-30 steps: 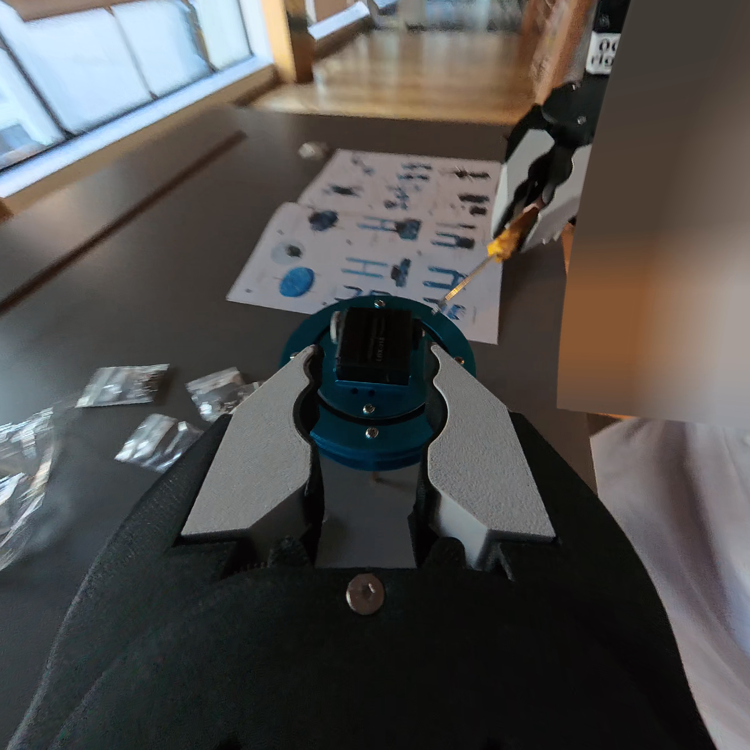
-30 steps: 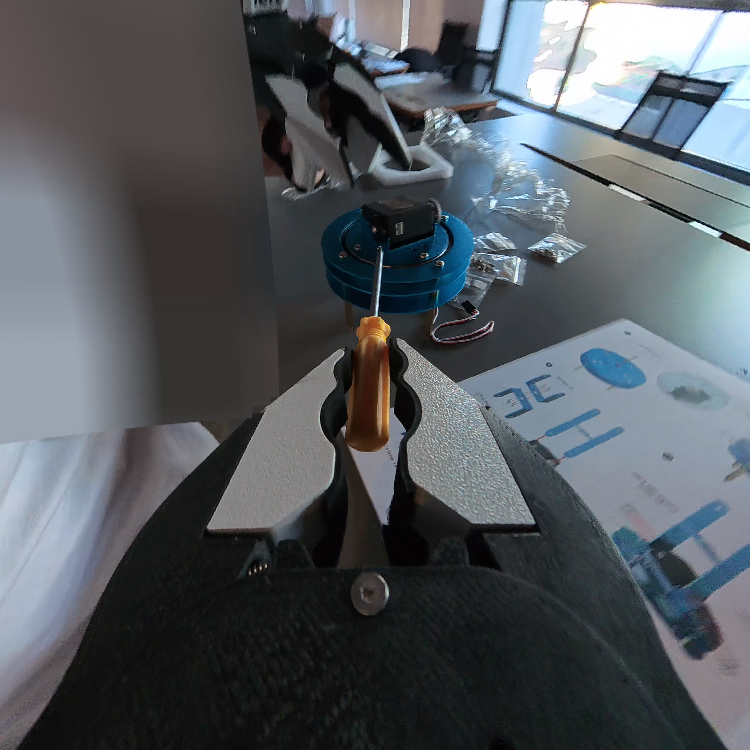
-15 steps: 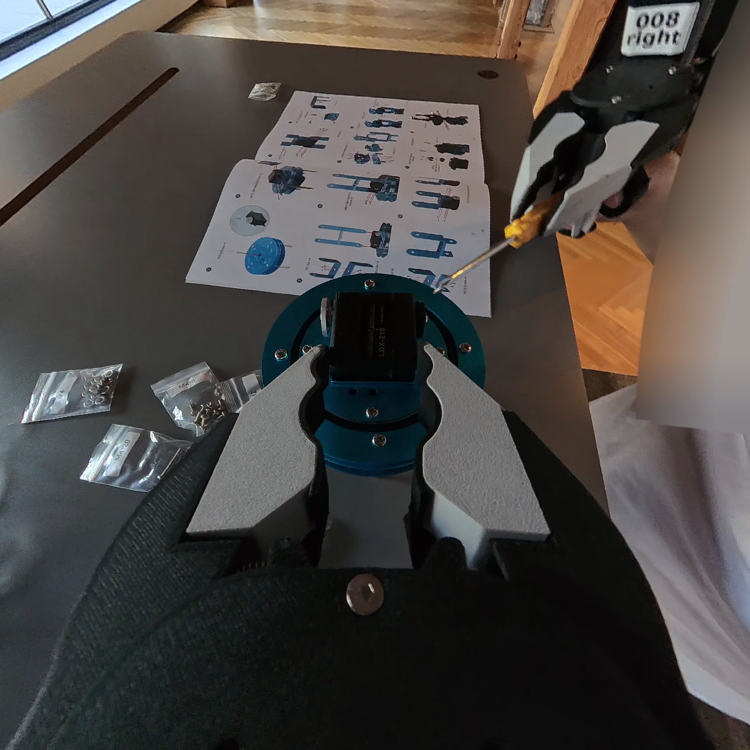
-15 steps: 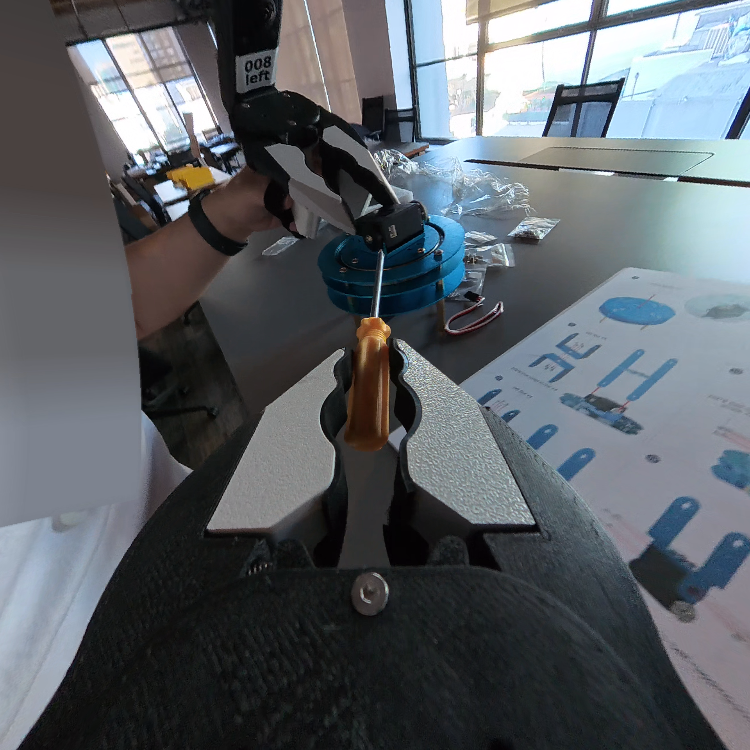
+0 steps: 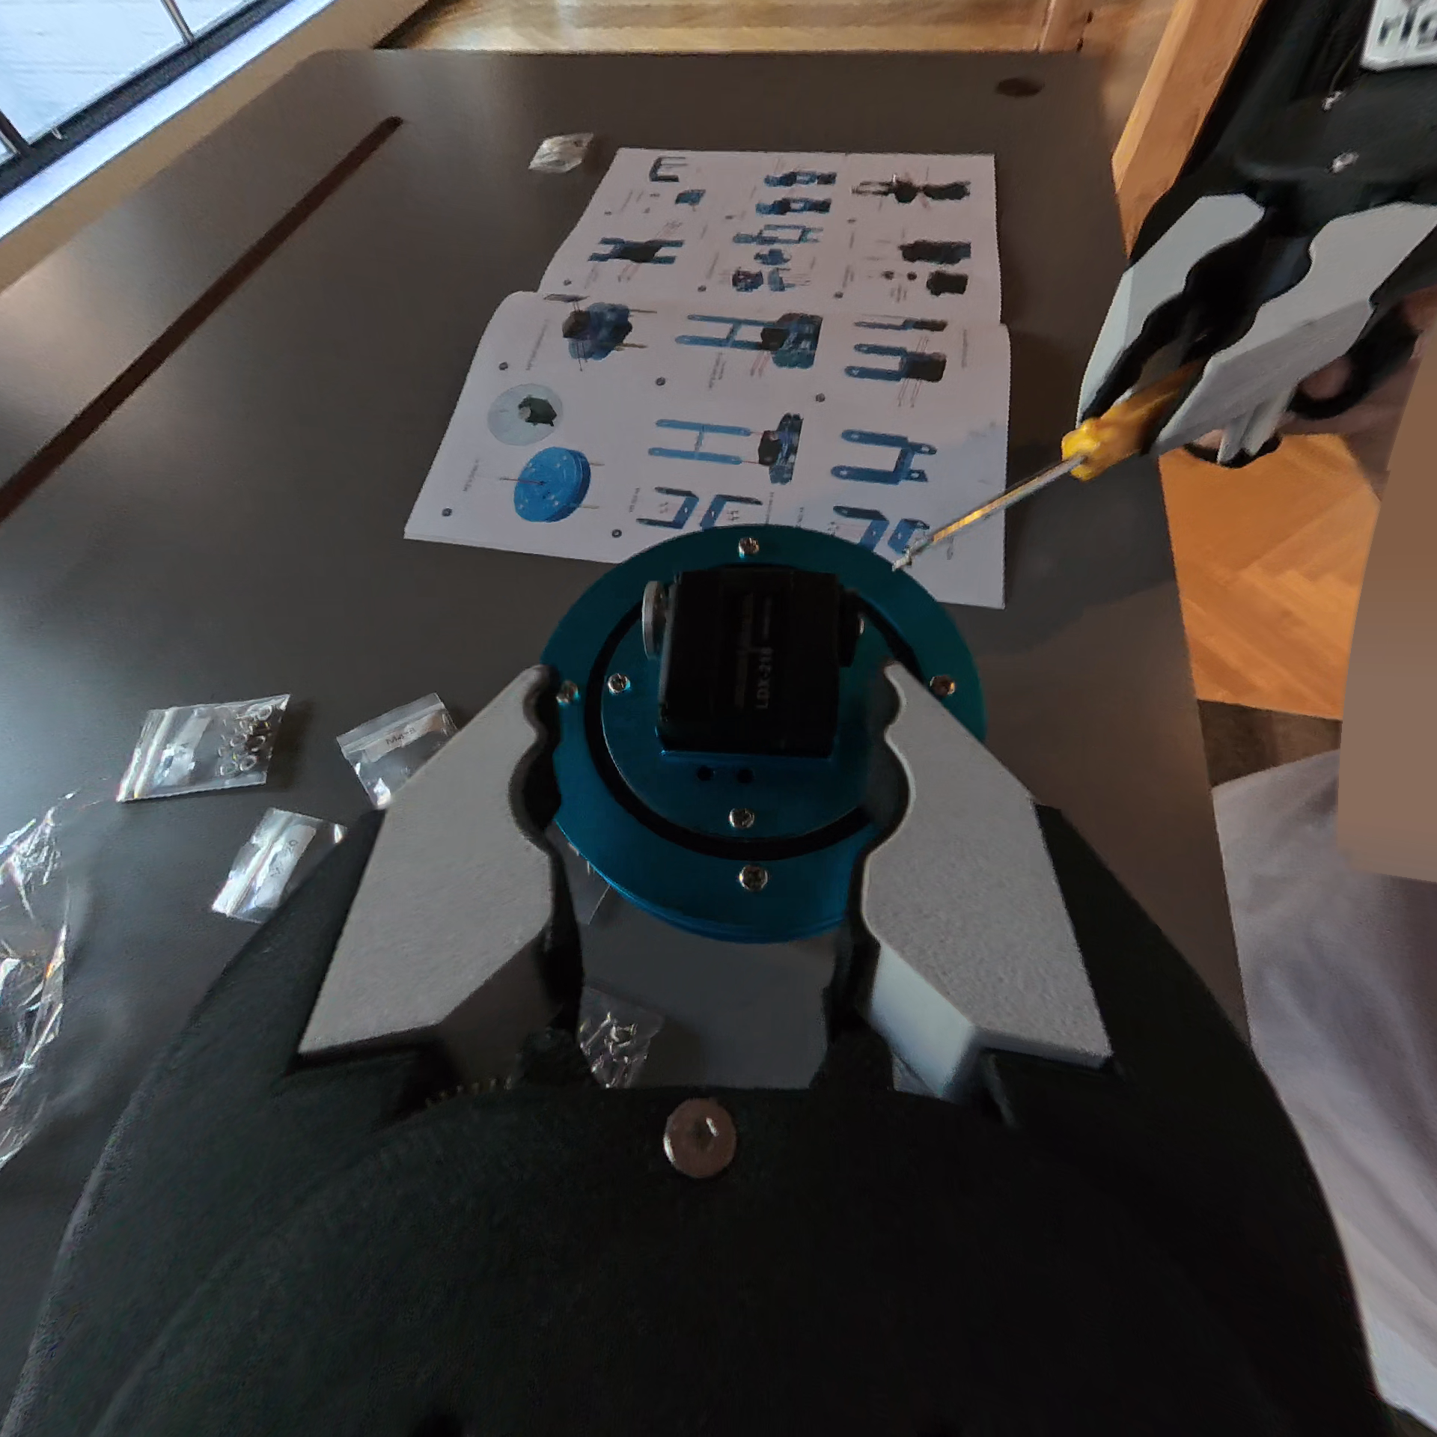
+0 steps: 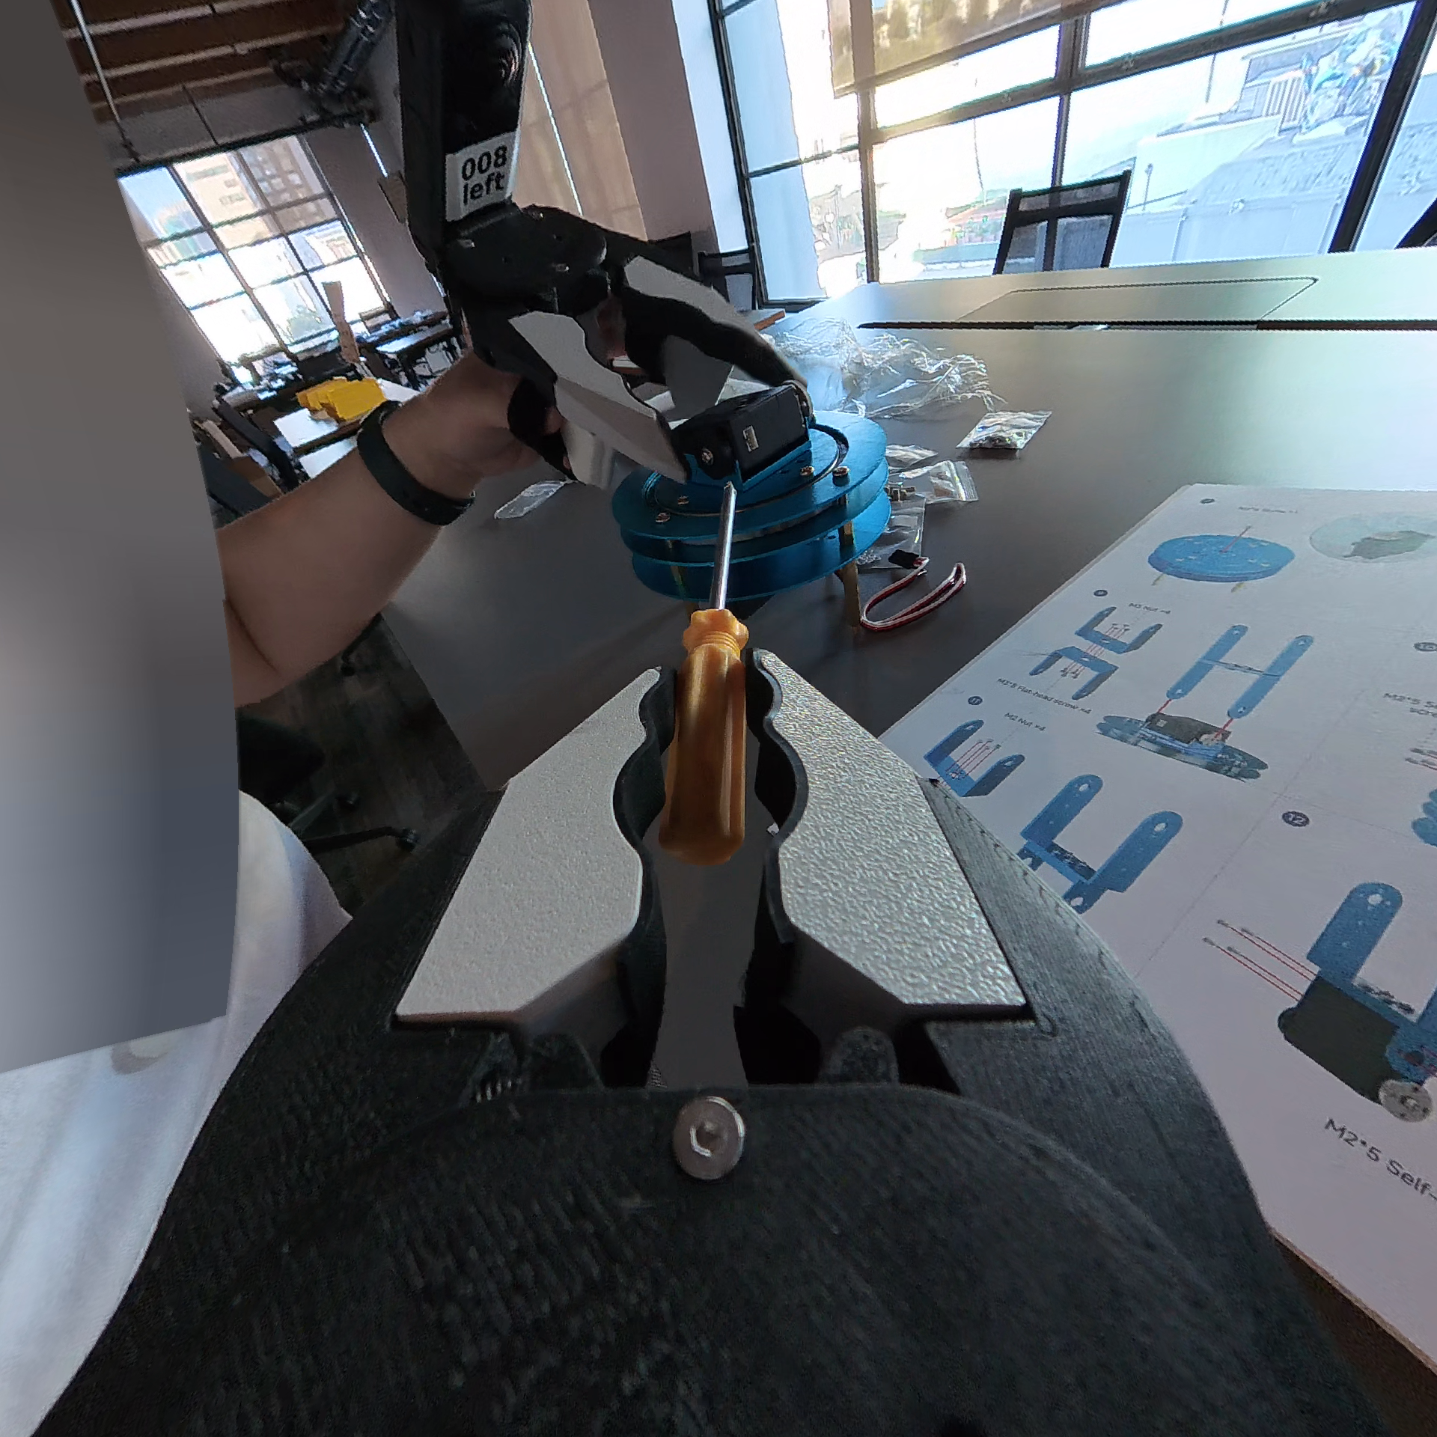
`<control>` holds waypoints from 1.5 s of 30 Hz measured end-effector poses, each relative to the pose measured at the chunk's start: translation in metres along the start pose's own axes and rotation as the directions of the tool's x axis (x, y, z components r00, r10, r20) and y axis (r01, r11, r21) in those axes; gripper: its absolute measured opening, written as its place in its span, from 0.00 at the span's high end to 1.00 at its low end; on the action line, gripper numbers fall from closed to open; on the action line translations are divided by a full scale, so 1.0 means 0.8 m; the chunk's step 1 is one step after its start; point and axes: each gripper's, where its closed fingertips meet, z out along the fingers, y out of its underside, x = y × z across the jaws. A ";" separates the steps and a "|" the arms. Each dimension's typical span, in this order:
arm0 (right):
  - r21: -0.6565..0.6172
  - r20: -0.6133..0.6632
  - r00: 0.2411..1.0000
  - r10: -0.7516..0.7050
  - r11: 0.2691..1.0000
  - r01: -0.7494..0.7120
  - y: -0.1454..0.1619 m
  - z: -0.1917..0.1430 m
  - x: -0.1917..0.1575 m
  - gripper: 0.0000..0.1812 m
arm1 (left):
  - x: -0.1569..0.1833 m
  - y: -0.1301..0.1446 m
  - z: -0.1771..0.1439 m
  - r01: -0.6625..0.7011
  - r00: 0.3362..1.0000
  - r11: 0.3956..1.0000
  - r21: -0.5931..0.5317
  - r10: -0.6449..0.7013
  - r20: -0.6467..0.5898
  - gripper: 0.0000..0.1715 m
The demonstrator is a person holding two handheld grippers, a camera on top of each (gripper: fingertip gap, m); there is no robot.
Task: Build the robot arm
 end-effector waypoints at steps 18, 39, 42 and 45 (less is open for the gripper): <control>0.014 -0.044 0.999 0.001 1.000 0.000 -0.001 0.013 -0.003 0.91 | 0.009 -0.014 0.001 -0.021 0.997 0.996 0.086 0.027 -0.066 0.68; 0.055 -0.117 0.992 0.050 0.998 -0.044 -0.002 0.021 -0.013 0.91 | 0.009 -0.008 0.005 -0.022 0.997 0.999 0.027 0.024 -0.074 0.68; 0.053 -0.125 0.991 0.046 0.998 -0.040 -0.001 0.022 -0.013 0.91 | 0.009 -0.007 0.003 -0.018 0.997 0.999 0.032 0.020 -0.075 0.68; 0.051 -0.150 0.988 0.031 0.998 -0.023 -0.002 0.022 -0.013 0.91 | 0.009 -0.007 0.002 -0.009 0.997 0.999 0.038 0.012 -0.081 0.68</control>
